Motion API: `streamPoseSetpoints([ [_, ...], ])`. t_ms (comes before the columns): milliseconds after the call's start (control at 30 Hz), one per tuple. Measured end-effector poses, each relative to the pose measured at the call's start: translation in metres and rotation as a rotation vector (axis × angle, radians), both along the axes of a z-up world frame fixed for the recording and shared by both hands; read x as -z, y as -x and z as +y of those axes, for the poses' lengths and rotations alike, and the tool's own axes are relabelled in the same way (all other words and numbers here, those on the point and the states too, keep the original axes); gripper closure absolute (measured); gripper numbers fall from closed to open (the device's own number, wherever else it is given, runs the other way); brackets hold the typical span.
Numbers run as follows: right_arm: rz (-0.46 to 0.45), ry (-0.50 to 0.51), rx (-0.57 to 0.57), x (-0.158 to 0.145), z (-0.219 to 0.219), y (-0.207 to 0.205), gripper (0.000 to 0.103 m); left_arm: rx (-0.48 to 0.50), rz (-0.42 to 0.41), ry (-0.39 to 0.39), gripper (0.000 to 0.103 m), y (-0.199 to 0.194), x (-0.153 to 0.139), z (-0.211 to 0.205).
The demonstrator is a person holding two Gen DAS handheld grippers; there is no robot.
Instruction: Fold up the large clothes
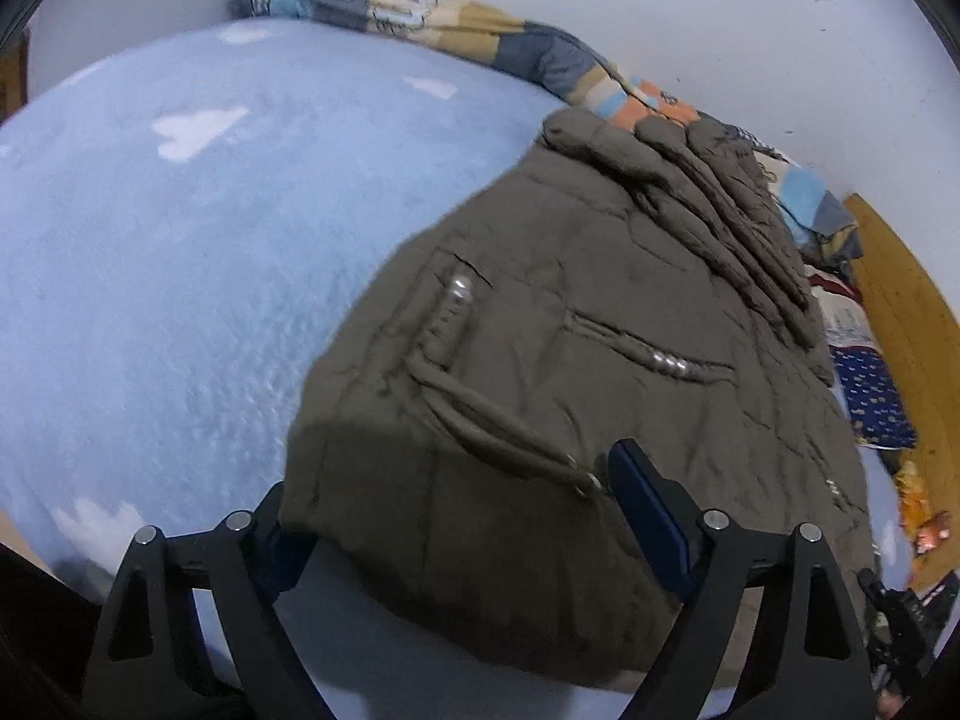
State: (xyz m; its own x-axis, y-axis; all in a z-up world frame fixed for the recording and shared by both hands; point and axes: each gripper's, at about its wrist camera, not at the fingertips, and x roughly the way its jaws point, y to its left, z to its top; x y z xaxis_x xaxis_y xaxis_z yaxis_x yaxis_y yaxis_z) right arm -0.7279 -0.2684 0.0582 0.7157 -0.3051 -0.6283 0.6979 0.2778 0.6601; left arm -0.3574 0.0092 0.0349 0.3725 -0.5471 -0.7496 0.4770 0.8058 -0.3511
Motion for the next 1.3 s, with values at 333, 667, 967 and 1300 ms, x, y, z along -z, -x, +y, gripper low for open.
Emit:
streamPoseSetpoints([
  [333,0.078,0.158,-0.057,-0.014,0.004,-0.029,0.075,0.062,-0.186,-0.124,0.035,0.010,-0.001,-0.020],
  [667,0.206,0.091,-0.098,0.017,-0.004,-0.049,0.067,0.055,-0.234,-0.239,0.029,0.014,0.015,-0.040],
  [967,0.174,0.059,-0.089,0.022,-0.006,-0.046,0.061,0.050,-0.263,-0.277,0.027,0.017,0.016,-0.047],
  [1300,0.166,0.063,-0.093,0.024,-0.007,-0.048,0.053,0.042,-0.276,-0.291,0.024,0.017,0.017,-0.048],
])
